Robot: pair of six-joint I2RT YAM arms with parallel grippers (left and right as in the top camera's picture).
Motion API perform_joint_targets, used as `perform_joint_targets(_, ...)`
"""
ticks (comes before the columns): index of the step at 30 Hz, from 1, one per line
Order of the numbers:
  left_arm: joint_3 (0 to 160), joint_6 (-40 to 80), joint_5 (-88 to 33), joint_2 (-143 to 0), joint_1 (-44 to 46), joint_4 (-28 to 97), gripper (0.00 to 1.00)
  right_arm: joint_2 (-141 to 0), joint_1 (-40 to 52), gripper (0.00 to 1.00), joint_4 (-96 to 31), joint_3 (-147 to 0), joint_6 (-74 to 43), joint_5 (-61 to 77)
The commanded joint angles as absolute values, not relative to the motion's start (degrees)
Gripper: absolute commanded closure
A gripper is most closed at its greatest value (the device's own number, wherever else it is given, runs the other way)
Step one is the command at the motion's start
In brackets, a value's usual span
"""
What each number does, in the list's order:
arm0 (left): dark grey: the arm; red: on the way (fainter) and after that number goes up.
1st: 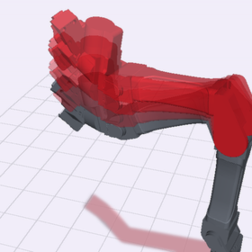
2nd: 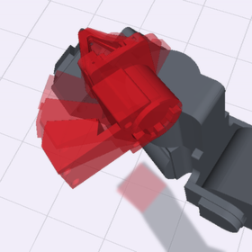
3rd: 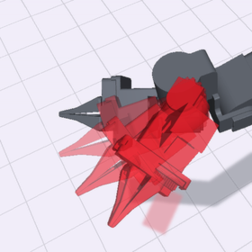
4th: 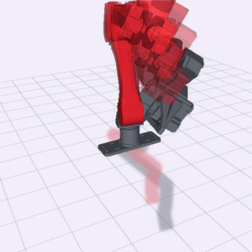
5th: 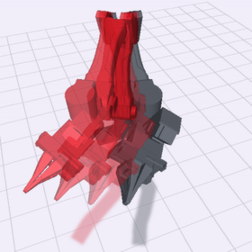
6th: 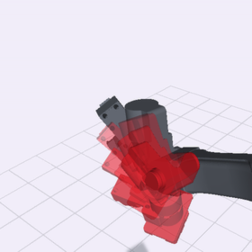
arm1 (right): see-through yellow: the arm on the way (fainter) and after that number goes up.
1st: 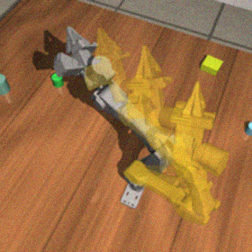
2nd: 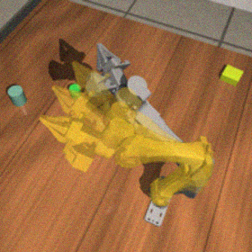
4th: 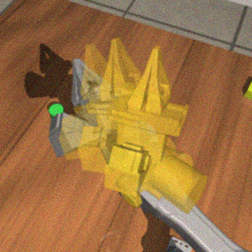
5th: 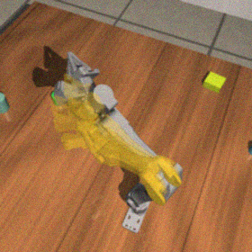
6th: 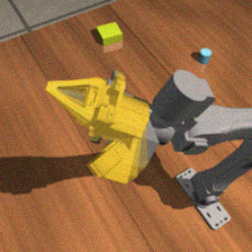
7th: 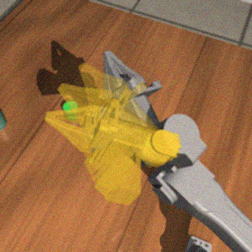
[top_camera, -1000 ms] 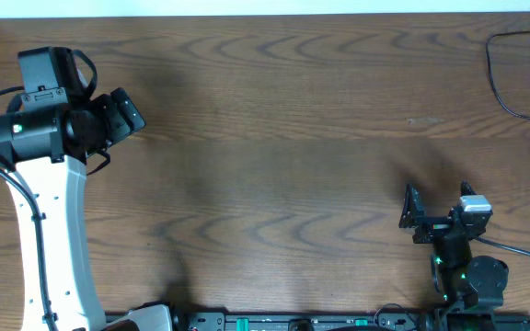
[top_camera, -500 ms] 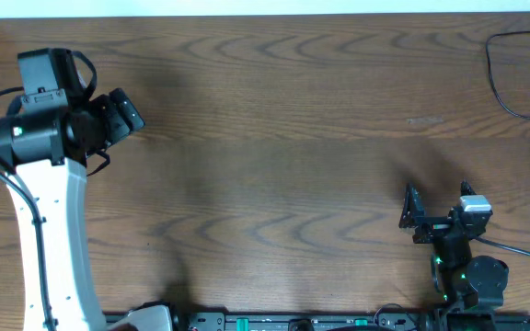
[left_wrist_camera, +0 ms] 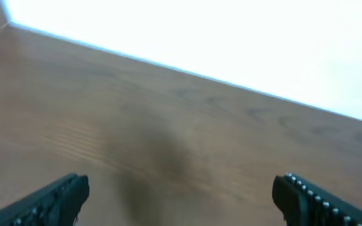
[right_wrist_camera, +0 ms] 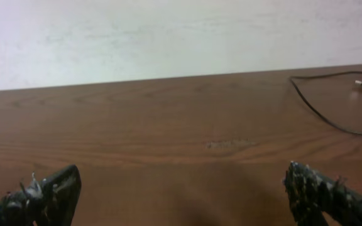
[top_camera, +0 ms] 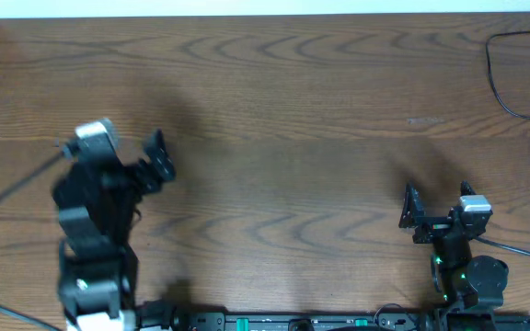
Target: Untangle cables
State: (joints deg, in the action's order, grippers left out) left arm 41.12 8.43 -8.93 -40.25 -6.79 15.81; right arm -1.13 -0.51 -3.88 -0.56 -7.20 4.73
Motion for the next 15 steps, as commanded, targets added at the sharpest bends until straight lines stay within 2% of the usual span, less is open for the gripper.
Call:
perform_joint_targets(1,31.1,6.0,-10.5,-32.5,-5.1,9.1,0.02,-1.2,0.1,0.01,-3.9,-0.3,-7.7,5.1)
perform_joint_targets(7,15.9,6.0,-8.6,-20.8,-4.4,-2.5,0.02,-1.2,0.1,0.01,-3.9,-0.3,-7.7,5.0)
perform_joint_targets(15,2.7,6.0,-5.9,-8.9,-4.4,-7.0,0.02,-1.2,0.1,0.01,-3.9,-0.3,-7.7,5.1)
